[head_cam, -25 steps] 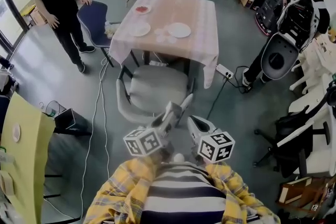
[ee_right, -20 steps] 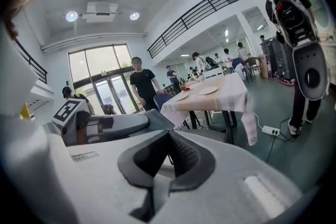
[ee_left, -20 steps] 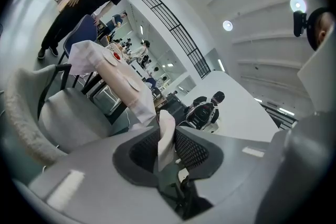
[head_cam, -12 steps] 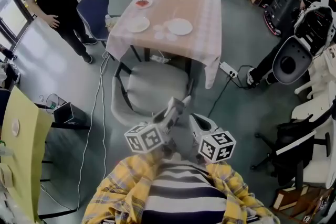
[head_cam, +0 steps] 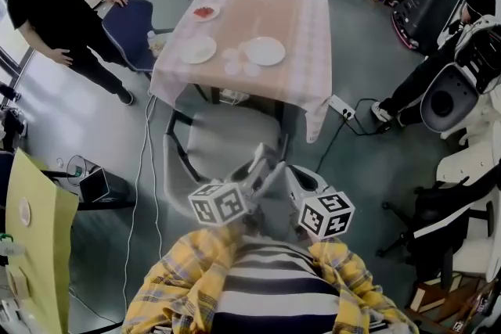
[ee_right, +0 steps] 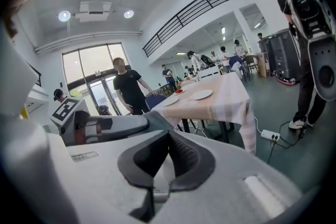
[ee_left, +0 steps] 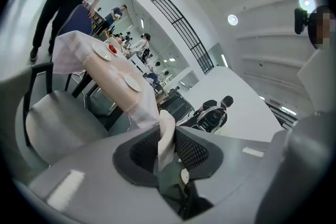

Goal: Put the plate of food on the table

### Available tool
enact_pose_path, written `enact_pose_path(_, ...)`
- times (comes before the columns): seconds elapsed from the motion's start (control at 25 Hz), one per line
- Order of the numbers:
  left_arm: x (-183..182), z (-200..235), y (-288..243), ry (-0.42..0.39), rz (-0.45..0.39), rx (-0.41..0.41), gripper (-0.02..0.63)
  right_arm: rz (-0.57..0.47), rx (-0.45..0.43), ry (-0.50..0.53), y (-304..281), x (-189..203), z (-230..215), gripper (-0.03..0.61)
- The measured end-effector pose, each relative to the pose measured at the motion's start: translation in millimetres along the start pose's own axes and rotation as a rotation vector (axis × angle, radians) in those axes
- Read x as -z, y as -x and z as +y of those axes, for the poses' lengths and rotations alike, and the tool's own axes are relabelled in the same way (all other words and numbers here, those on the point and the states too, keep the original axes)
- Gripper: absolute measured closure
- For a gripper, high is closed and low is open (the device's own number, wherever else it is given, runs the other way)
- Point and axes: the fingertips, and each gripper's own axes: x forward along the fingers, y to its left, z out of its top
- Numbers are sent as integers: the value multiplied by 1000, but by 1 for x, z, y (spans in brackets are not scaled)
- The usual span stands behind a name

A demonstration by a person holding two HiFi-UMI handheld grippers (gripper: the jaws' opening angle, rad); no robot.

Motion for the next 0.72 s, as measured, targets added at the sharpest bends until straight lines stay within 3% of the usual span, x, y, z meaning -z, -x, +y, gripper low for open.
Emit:
enact_pose_path(0.44, -37, 24, -33, -6, 21, 38, 528, -13, 66, 10, -42, -32, -27, 580)
enact_pose_path(0.72, -47, 38, -56, 31, -10, -1, 528, -7, 50, 33, -62, -49, -46, 580)
